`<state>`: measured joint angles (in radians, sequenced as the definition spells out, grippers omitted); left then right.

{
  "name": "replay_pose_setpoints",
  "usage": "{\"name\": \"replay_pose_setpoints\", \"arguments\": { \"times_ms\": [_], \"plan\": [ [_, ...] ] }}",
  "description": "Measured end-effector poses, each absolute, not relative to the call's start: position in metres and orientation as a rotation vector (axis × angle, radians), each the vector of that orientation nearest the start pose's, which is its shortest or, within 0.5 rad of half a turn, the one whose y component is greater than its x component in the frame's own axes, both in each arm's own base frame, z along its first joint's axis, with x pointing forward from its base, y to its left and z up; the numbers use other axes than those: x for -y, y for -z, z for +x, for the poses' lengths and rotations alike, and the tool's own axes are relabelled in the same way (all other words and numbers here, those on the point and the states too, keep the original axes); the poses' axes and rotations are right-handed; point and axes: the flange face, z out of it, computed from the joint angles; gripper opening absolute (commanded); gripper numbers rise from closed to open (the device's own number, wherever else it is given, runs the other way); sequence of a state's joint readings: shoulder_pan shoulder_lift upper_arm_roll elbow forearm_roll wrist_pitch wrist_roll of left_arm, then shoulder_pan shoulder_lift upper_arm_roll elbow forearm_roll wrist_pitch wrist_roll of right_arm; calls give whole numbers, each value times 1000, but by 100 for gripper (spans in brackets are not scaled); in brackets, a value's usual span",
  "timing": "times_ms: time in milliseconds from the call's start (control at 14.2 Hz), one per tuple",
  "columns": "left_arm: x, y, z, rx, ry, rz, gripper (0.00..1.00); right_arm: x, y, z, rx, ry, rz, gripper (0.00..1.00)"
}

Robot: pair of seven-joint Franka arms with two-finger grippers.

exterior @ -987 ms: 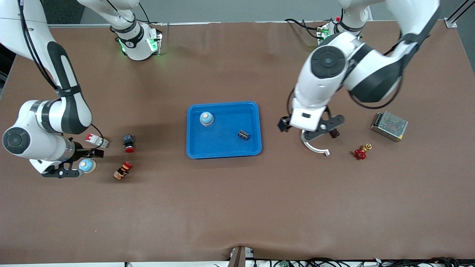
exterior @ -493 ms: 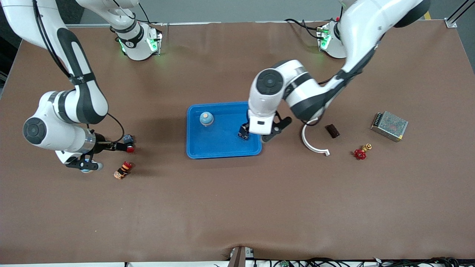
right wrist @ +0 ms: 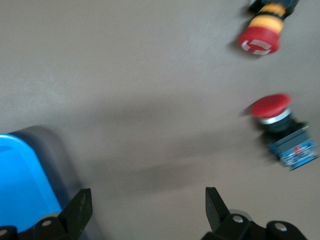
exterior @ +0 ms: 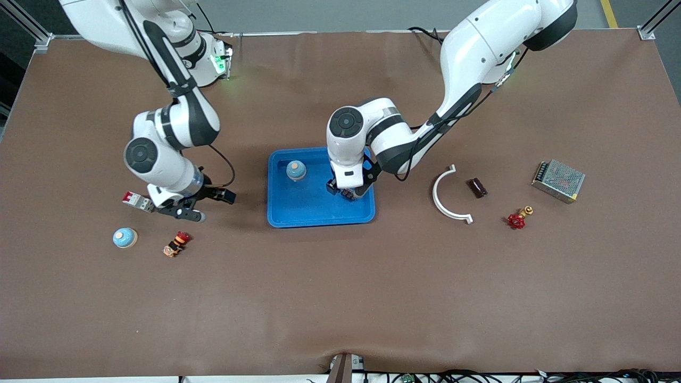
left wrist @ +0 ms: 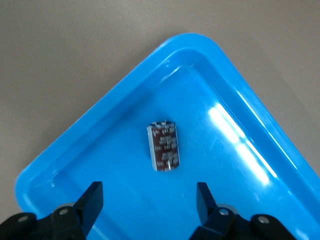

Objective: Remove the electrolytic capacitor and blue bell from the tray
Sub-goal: 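Reach the left gripper into the tray while the right gripper reaches the bell, then grasp the capacitor with the left gripper while the right gripper grasps the bell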

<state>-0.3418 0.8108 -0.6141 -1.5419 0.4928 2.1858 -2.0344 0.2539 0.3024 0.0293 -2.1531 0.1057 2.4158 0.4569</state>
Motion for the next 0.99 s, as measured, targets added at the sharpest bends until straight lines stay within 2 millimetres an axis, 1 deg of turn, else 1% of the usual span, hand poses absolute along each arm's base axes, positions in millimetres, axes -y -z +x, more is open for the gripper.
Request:
{"name": "replay_pose_setpoints", "arguments": {
  "times_ms": [141, 282, 423, 493, 564, 634, 705, 846, 987],
  "plan": [
    [520, -213, 471, 1447, -39, -2783, 73, -174, -245, 528, -439, -86, -3053, 100],
    [521, -199, 472, 1485, -38, -2777, 67, -197, -240, 514, -486, -97, -3052, 100],
    [517, -193, 477, 1502, -36, -2776, 62, -231, -239, 499, -529, -103, -3050, 100],
    [515, -190, 479, 1506, -35, -2771, 54, -248, -239, 491, -543, -105, -3050, 100],
    [513, -187, 480, 1509, -35, -2765, 41, -263, -239, 483, -554, -107, -3051, 100],
    [510, -183, 483, 1514, -33, -2757, 19, -276, -239, 476, -563, -107, -3050, 100],
    [506, -180, 486, 1521, -28, -2750, 0, -286, -239, 470, -573, -105, -3049, 100],
    [503, -179, 490, 1533, -23, -2746, 0, -303, -240, 461, -597, -90, -3038, 100],
    [502, -188, 498, 1553, -11, -2753, 0, -319, -240, 451, -609, -77, -3030, 100]
  ]
}}
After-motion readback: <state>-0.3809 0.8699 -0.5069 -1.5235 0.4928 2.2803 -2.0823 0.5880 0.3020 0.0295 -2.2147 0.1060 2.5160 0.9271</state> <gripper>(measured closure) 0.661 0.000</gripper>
